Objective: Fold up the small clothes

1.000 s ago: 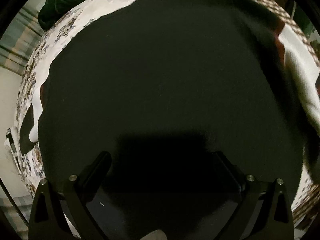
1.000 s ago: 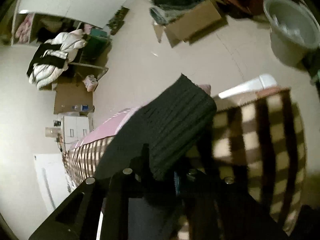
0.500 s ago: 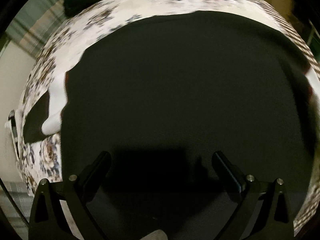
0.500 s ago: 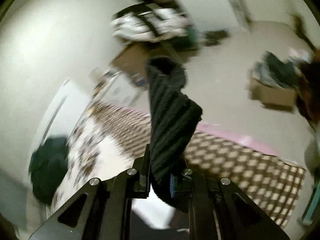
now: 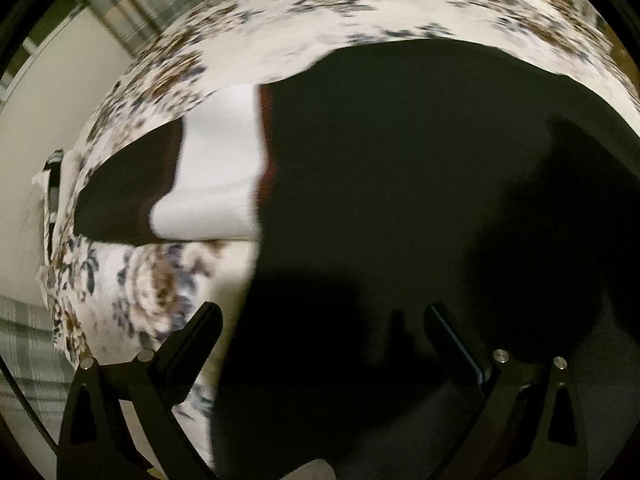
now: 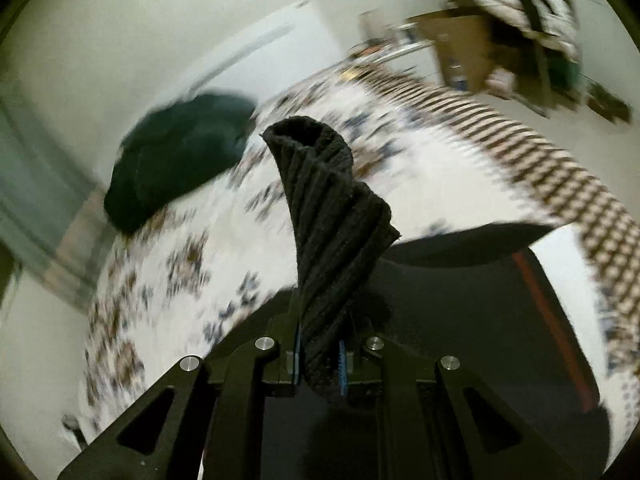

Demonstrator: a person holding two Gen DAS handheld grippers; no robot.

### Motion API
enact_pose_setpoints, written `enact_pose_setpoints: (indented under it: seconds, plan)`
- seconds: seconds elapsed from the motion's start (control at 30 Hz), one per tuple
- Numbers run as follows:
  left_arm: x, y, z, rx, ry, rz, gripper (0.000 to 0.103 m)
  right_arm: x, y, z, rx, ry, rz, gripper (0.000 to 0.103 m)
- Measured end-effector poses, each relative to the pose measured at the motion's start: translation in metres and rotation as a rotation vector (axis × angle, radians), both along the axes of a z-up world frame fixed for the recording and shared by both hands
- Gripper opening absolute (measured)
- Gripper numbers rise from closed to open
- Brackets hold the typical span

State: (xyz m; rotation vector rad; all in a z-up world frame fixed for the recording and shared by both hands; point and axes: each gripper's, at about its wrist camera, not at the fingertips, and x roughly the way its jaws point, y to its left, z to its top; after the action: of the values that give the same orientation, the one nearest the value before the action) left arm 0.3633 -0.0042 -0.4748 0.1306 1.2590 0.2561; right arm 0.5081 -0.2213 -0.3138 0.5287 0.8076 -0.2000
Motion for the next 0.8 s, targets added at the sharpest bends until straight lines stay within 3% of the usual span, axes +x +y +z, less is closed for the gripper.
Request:
enact_pose_setpoints:
  seconds: [0.13, 0.23, 0.3, 0.4, 0.5, 0.57, 0.67, 0.8]
  plan:
    - [-0.002, 0.047, -0.006, 0.022, 0.015, 0.071, 0.103, 0.026, 0.078, -0.069, -0.066, 0.094, 0.144, 0.014]
    - [-0.004, 0.079, -0.011, 0.03, 0.039, 0.126, 0.103, 0.044, 0.12, -0.133, -0.036, 0.254, 0.288, 0.022]
    - [-0.003, 0.097, -0.011, 0.027, 0.051, 0.16, 0.103, 0.051, 0.139, -0.17, 0.083, 0.371, 0.408, 0.051]
    - [0.001, 0.113, -0.004, 0.001, 0.05, 0.204, 0.103, 0.028, 0.134, -0.175, 0.249, 0.344, 0.477, 0.065]
    - [0.013, 0.114, 0.007, -0.062, 0.028, 0.228, 0.103, -0.013, 0.084, -0.149, 0.301, 0.281, 0.388, 0.07]
    - [0.029, 0.109, 0.013, -0.135, 0.009, 0.222, 0.103, -0.039, 0.041, -0.136, 0.271, 0.296, 0.289, 0.07]
    - [0.06, 0.083, 0.016, -0.222, -0.015, 0.179, 0.103, -0.088, -0.038, -0.132, 0.147, 0.401, 0.105, 0.07]
    - [0.104, 0.044, 0.009, -0.322, -0.012, 0.134, 0.103, -0.14, -0.119, -0.15, 0.019, 0.573, -0.085, 0.07]
